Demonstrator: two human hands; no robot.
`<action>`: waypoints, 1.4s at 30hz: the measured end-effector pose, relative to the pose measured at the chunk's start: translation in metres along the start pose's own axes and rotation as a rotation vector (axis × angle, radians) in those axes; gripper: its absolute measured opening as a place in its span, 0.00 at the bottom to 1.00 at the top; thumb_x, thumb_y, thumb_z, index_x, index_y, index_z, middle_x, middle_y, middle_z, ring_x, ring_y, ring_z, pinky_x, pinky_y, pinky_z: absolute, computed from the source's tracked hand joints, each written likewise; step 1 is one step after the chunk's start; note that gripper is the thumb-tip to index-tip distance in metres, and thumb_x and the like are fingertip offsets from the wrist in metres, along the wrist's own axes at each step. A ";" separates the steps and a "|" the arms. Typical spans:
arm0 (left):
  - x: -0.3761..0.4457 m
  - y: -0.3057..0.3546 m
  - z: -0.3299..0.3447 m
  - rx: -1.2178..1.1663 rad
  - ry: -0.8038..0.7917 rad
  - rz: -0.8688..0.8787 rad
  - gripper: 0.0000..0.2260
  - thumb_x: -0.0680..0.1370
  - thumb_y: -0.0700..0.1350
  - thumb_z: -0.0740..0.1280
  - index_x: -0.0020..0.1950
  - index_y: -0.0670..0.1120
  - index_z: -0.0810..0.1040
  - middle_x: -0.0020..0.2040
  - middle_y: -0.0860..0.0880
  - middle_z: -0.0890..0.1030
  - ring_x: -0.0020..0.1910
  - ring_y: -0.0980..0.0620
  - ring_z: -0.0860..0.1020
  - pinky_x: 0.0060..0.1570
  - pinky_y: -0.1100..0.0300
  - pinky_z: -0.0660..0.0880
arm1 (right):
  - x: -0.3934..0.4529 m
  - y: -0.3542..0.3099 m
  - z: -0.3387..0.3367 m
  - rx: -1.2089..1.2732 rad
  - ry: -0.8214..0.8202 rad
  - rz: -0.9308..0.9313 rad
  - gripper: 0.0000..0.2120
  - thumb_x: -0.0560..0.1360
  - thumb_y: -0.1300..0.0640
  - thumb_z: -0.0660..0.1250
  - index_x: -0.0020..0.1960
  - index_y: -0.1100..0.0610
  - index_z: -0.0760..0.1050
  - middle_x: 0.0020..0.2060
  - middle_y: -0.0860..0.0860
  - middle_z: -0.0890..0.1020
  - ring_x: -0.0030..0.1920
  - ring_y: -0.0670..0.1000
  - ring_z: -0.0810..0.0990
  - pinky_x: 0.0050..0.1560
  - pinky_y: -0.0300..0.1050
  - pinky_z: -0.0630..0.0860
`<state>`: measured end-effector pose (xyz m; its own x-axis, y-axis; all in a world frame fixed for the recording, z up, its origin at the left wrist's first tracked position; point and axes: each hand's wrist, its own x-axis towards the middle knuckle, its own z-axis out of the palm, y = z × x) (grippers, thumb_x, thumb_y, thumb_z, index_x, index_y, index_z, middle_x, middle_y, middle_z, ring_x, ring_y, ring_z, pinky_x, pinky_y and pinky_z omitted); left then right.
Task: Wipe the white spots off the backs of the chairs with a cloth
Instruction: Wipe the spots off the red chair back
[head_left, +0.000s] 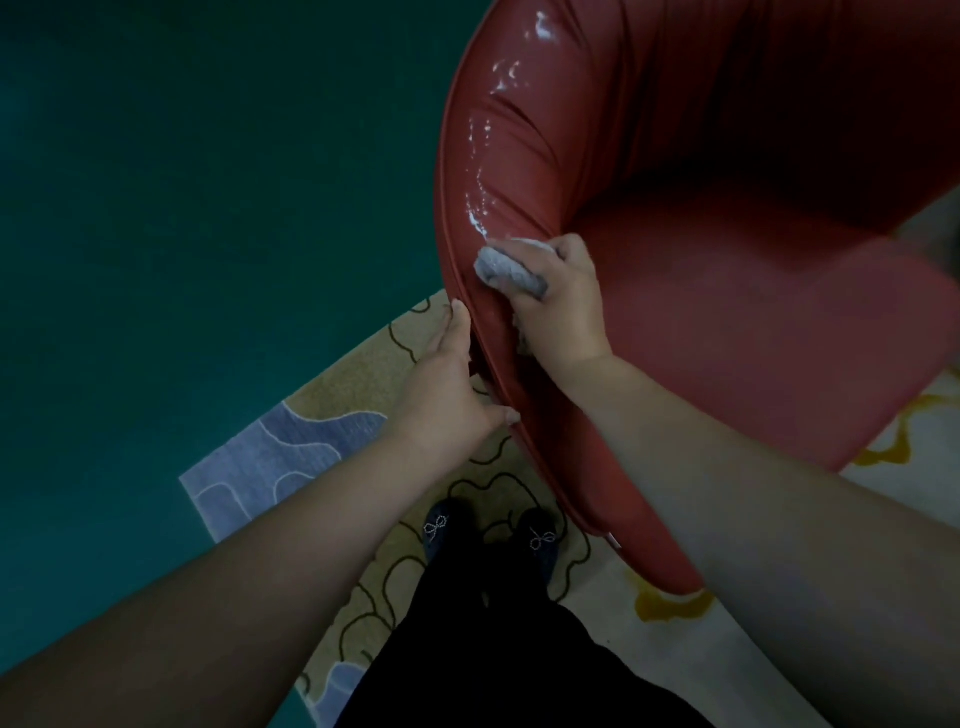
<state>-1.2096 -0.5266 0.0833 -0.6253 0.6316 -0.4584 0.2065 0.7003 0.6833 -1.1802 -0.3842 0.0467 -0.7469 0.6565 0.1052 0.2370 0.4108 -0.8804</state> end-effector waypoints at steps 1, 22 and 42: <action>-0.002 0.000 -0.001 -0.019 0.011 -0.003 0.56 0.65 0.44 0.80 0.79 0.52 0.42 0.77 0.52 0.59 0.68 0.52 0.70 0.64 0.53 0.72 | -0.007 0.004 -0.003 0.008 -0.002 -0.021 0.17 0.71 0.61 0.73 0.59 0.49 0.80 0.48 0.50 0.70 0.52 0.53 0.74 0.58 0.49 0.74; 0.039 -0.008 -0.018 -0.308 0.050 -0.002 0.50 0.70 0.42 0.75 0.78 0.53 0.41 0.63 0.68 0.69 0.62 0.59 0.75 0.66 0.52 0.70 | 0.022 0.002 -0.004 -0.037 -0.101 -0.128 0.18 0.71 0.64 0.72 0.58 0.50 0.81 0.48 0.53 0.70 0.53 0.56 0.72 0.48 0.55 0.78; 0.112 -0.008 -0.085 -0.185 -0.177 0.134 0.57 0.65 0.53 0.77 0.77 0.56 0.37 0.73 0.64 0.57 0.71 0.59 0.65 0.70 0.56 0.66 | 0.013 -0.010 0.005 -0.088 -0.062 -0.038 0.23 0.72 0.67 0.71 0.59 0.44 0.79 0.50 0.50 0.68 0.49 0.58 0.74 0.42 0.50 0.79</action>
<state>-1.3454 -0.4896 0.0748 -0.4571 0.7738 -0.4385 0.1273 0.5448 0.8288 -1.1955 -0.3830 0.0548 -0.7927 0.6002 0.1064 0.2593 0.4901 -0.8322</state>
